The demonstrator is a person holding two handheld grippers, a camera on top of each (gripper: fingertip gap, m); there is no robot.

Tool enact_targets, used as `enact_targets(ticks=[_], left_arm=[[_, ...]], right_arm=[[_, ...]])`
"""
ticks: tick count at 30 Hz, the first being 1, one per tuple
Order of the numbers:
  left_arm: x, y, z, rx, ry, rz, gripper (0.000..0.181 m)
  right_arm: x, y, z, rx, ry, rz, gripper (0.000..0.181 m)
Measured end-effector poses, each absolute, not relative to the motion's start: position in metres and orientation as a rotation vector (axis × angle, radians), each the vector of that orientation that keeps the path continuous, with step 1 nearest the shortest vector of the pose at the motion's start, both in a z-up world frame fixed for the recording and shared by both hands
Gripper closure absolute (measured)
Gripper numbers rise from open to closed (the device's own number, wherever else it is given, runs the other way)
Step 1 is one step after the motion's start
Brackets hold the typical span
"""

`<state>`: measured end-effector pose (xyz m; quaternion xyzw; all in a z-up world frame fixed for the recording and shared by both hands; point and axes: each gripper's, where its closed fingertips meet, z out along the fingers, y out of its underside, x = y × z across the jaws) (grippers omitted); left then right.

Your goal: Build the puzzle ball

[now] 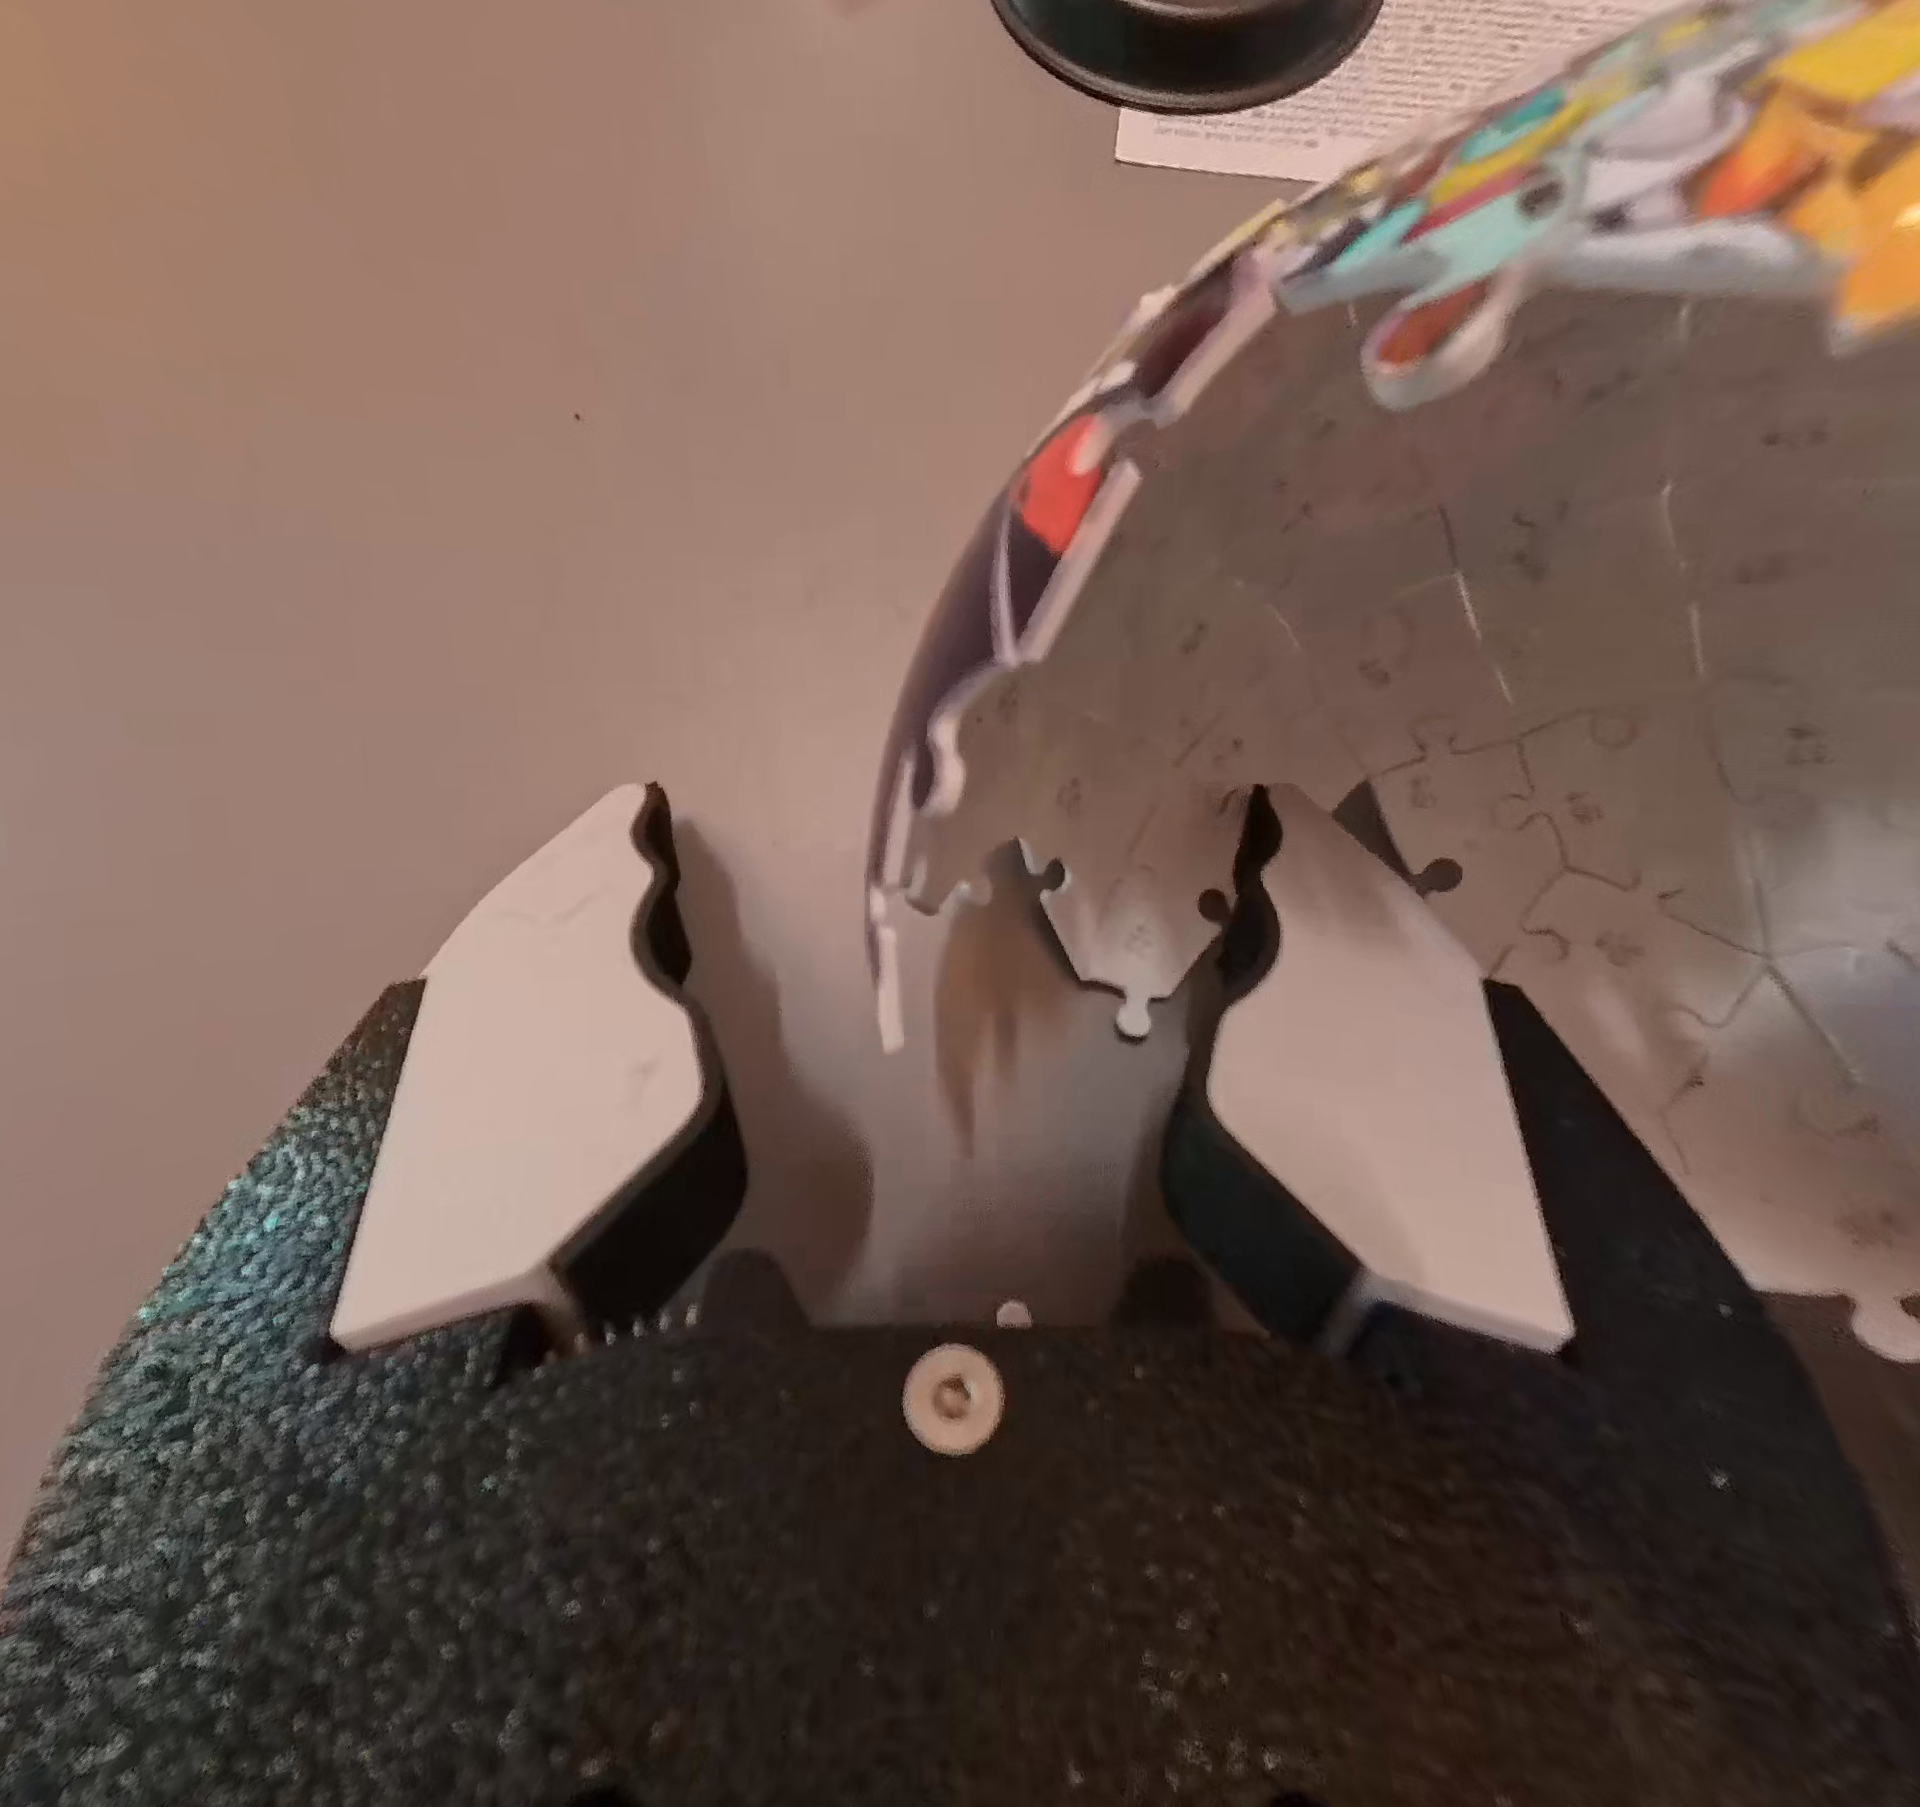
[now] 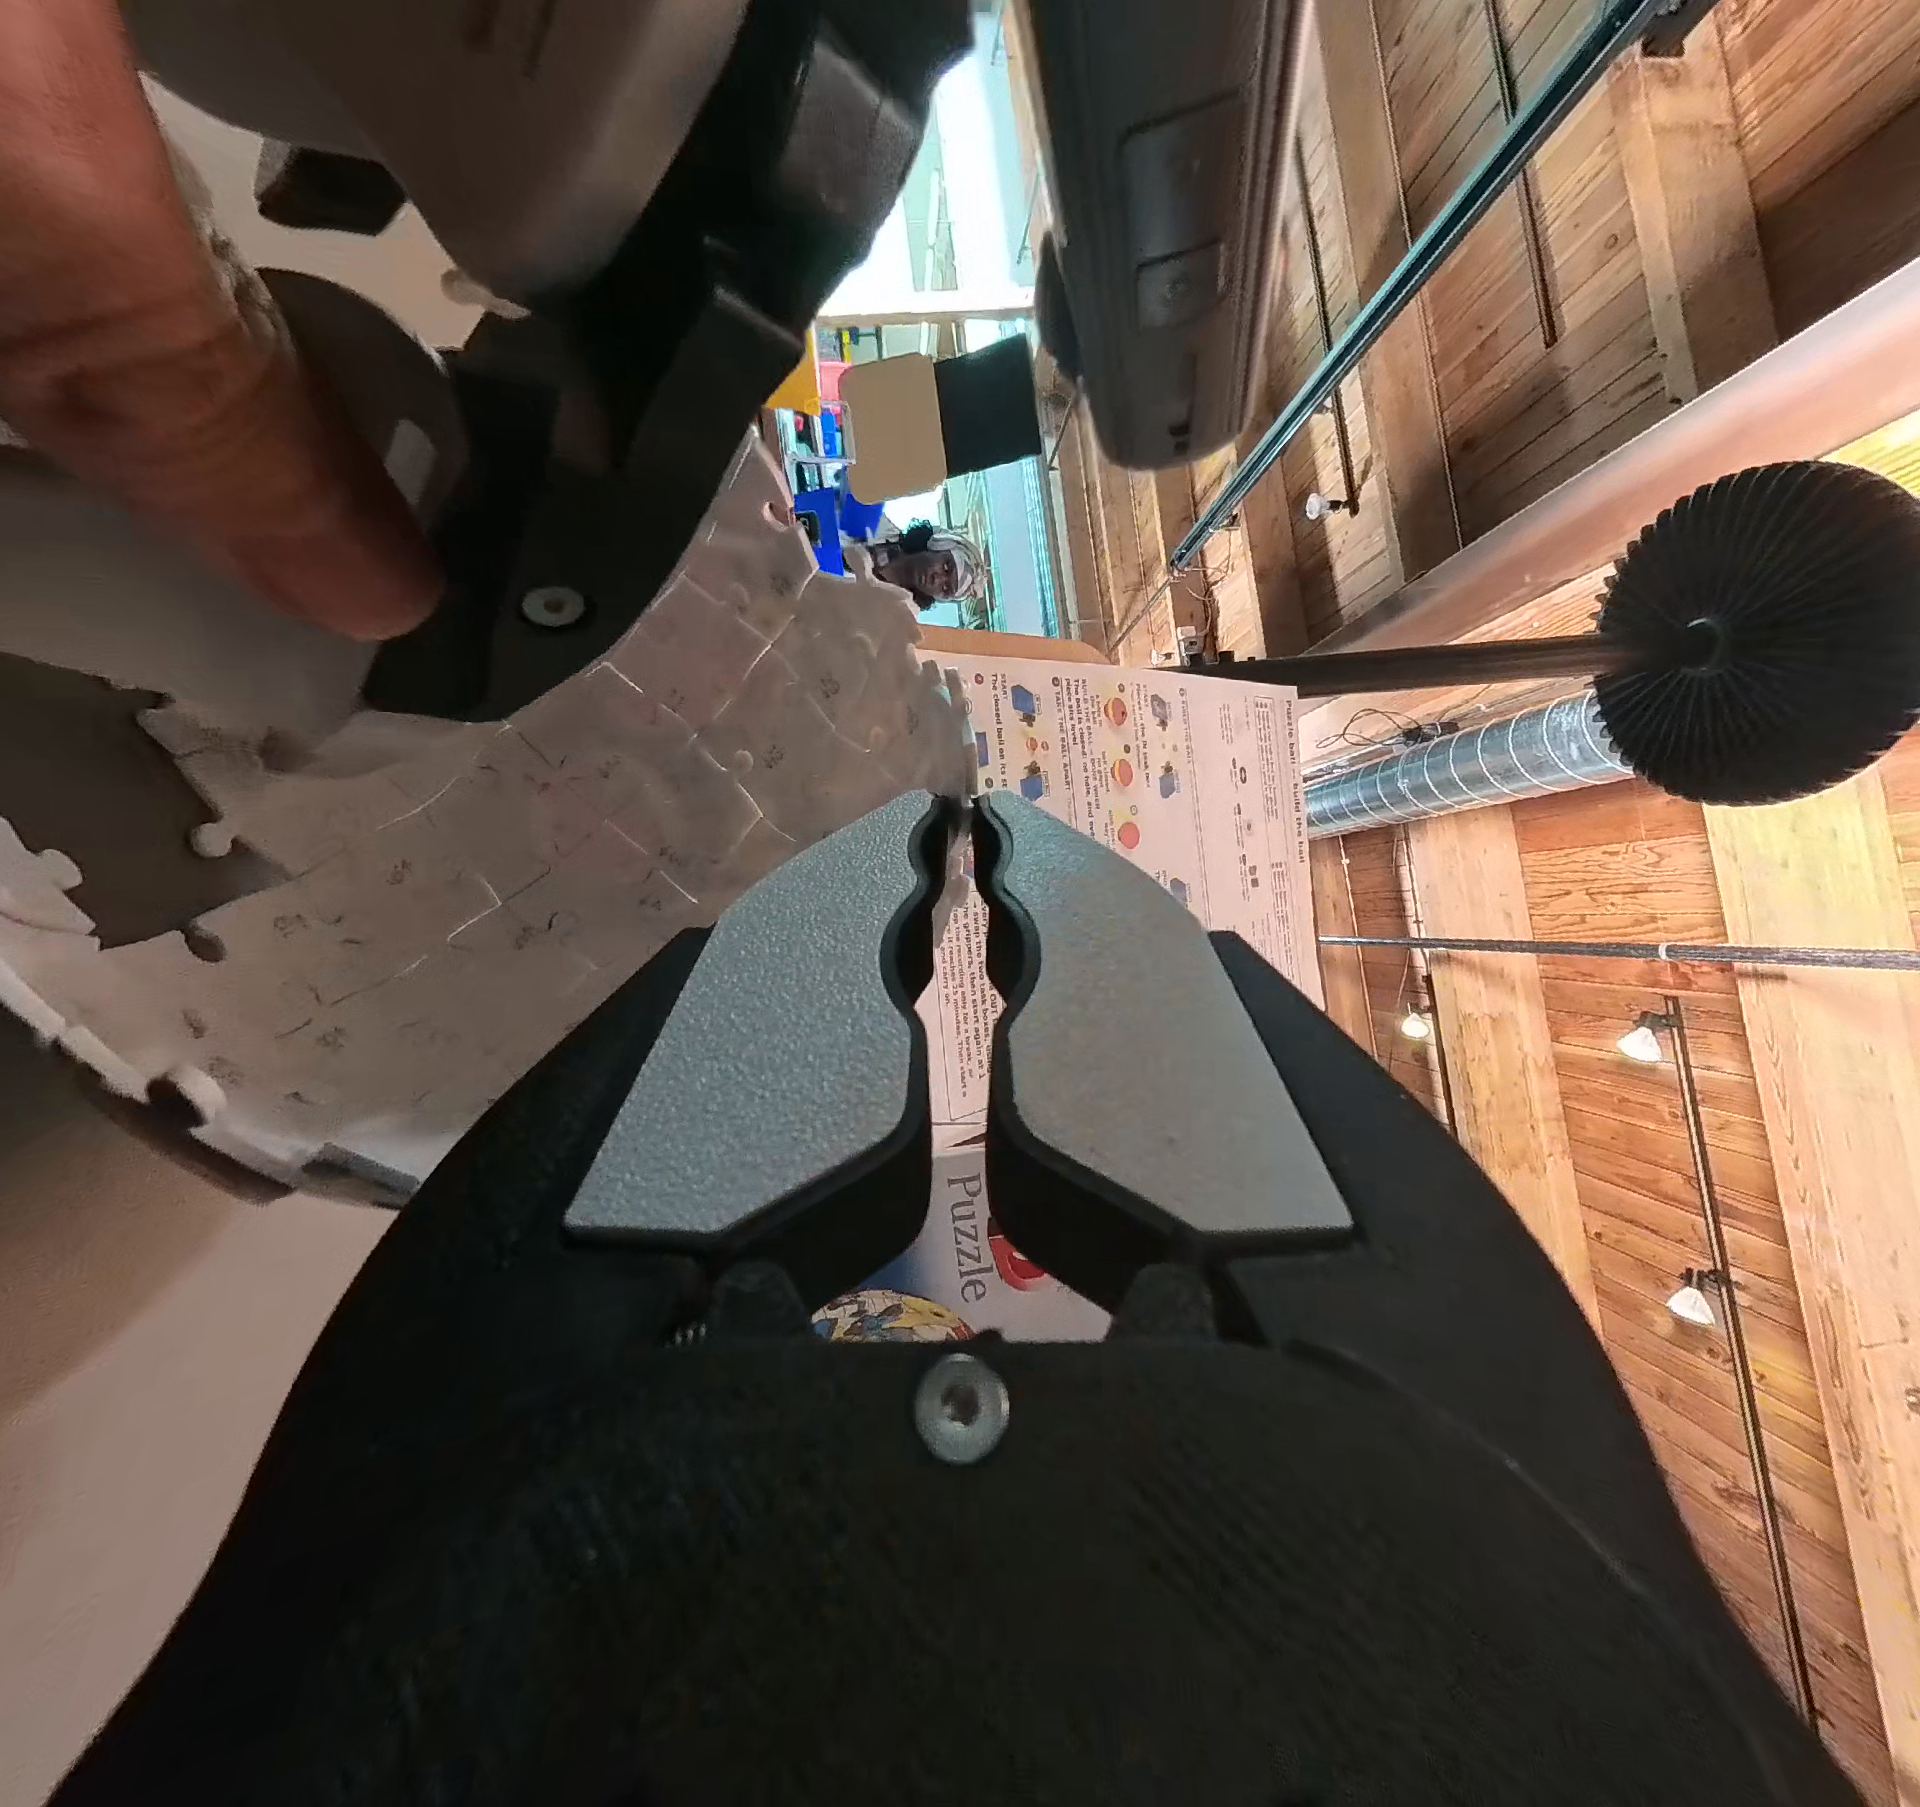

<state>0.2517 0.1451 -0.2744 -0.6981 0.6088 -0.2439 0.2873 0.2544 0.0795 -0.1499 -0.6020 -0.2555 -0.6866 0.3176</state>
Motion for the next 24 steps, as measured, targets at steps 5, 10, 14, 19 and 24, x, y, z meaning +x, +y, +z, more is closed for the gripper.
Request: enact_targets(ticks=[5, 10, 14, 19, 24], left_arm=[[0.25, 0.147, -0.278, -1.876, 1.659, -0.628, 0.075], [0.251, 0.147, -0.28, -1.89, 1.666, -0.641, 0.074], [0.255, 0.153, -0.262, -1.865, 1.56, -0.711, 0.09], [0.254, 0.154, -0.262, -1.859, 1.608, -0.688, 0.088], [0.255, 0.15, -0.274, -1.862, 1.678, -0.645, 0.088]], right_arm=[[0.256, 0.08, -0.151, -1.589, -0.667, -1.804, 0.177], [0.255, 0.082, -0.151, -1.583, -0.673, -1.802, 0.177], [0.255, 0.082, -0.151, -1.582, -0.677, -1.806, 0.177], [0.258, 0.083, -0.151, -1.593, -0.683, -1.81, 0.177], [0.26, 0.089, -0.152, -1.625, -0.73, -1.804, 0.177]])
